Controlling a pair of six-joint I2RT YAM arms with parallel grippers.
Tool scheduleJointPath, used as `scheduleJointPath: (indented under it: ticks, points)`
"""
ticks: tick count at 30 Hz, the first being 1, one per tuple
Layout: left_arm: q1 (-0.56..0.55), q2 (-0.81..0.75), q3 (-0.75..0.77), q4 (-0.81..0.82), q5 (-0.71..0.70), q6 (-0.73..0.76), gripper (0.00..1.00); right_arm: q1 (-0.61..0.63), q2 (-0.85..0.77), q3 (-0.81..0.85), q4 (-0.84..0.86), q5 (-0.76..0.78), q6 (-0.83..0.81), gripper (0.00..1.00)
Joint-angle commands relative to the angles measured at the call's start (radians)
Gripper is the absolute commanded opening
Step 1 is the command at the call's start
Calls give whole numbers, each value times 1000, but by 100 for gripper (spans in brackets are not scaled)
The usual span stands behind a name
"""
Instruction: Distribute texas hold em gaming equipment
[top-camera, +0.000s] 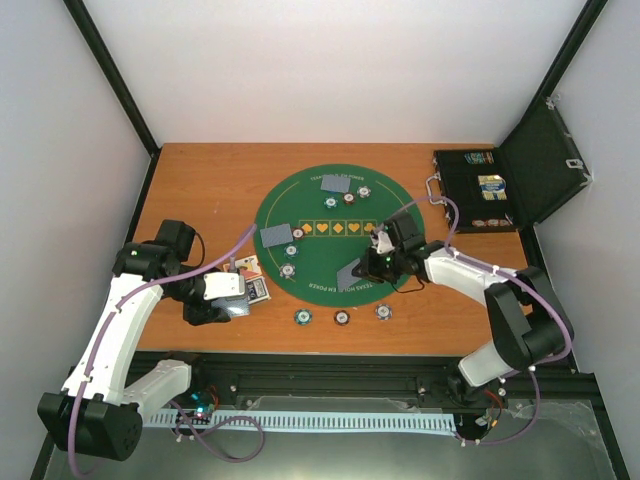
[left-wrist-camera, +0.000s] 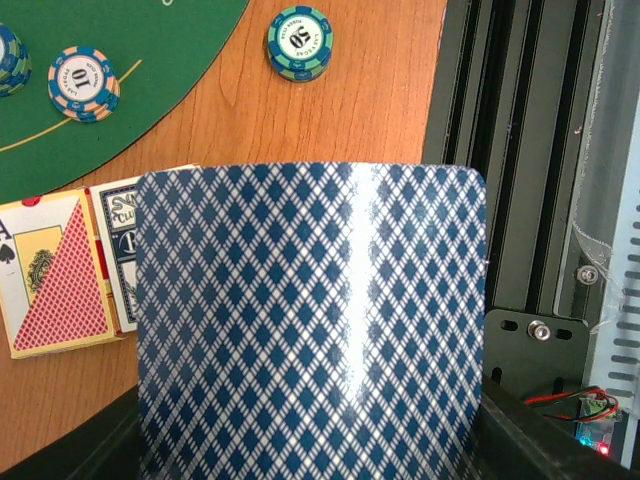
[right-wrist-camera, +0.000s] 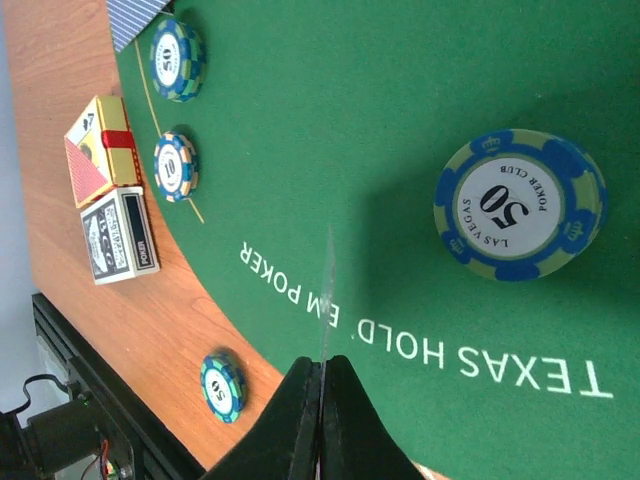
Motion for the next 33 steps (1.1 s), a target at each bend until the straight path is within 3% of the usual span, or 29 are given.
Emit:
scheduleJointPath:
  ticks: [1,13,16,18,29,33]
  points:
    - [-3,-10,20,-16,17,17,3,-8,50,15,54,-42,1,3]
    - [-3,-11,17,-12,6,19,3,13,124,-19,147,-60,45,4]
    - [-3,-12,21,-11,5,18,3,15,118,-14,98,-40,16,30]
    - [-4,-9,23,-13,5,19,3,16,101,-11,52,-6,-4,38]
    - [-3,-9,19,-12,12,19,3,16,-84,24,-228,234,-87,54]
    - [-3,-9,19,-13,11,23,3,26,-166,15,-195,173,-43,58]
